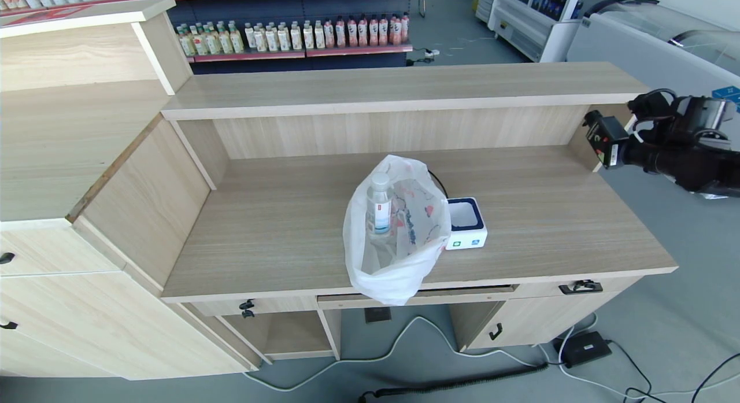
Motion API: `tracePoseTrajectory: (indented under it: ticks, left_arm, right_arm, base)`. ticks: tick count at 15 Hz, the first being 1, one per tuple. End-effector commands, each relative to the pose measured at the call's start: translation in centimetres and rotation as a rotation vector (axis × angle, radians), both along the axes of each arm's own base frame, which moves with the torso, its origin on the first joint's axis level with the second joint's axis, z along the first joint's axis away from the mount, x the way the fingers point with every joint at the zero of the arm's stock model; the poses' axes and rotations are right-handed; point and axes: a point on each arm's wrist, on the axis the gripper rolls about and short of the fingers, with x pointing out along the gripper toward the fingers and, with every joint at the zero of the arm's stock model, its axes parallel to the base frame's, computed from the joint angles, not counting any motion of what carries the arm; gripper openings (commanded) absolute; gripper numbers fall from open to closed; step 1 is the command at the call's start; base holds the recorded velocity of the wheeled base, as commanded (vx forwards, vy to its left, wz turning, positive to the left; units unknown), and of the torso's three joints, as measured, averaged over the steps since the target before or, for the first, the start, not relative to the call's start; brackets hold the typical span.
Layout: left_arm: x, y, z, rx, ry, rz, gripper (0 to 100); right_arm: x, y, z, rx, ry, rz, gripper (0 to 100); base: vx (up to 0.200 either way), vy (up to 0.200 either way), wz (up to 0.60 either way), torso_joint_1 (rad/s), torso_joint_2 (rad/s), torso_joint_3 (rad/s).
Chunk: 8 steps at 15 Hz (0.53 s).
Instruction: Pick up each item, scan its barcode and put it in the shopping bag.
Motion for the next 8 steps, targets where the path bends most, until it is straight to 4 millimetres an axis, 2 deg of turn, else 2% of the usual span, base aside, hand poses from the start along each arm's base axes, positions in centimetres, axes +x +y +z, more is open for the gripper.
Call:
tracePoseTrajectory:
  ticks: [1, 2, 5, 6, 7, 8]
  left_arm:
    - [0.0, 0.0, 0.0, 0.0, -0.001, 0.0, 100]
    - [0.0, 0.0, 0.0, 0.0, -0.001, 0.0, 100]
    - [0.0, 0.0, 0.0, 0.0, -0.001, 0.0, 100]
    - [0.0, 0.0, 0.0, 0.0, -0.001, 0.0, 100]
    - [0.0, 0.0, 0.0, 0.0, -0.001, 0.0, 100]
    - [0.0, 0.0, 0.0, 0.0, -0.001, -0.001, 100]
  right_arm:
    - [-10.5, 2.3, 5.9, -0.259, -0.147, -0.007, 0]
    - [-14.4, 3.6, 4.8, -0.38, -0.184, 0.017, 0]
    - [-22.5, 6.6, 0.1, -0.674, -0.246, 0.185, 0]
    - [-23.2, 7.0, 0.4, -0.747, -0.275, 0.218, 0]
    - [-24.1, 8.4, 1.5, -0.928, -0.346, 0.292, 0]
    - [-24.7, 10.1, 2.2, -1.039, -0.406, 0.333, 0]
  base:
    - [0.0, 0.0, 0.0, 0.0, 0.0, 0.0]
    - [0.0, 0.0, 0.0, 0.0, 0.0, 0.0]
    - [0.0, 0.0, 0.0, 0.0, 0.0, 0.0]
    - [0.0, 0.0, 0.0, 0.0, 0.0, 0.0]
    - [0.0, 0.0, 0.0, 0.0, 0.0, 0.0]
    - [0.0, 0.0, 0.0, 0.0, 0.0, 0.0]
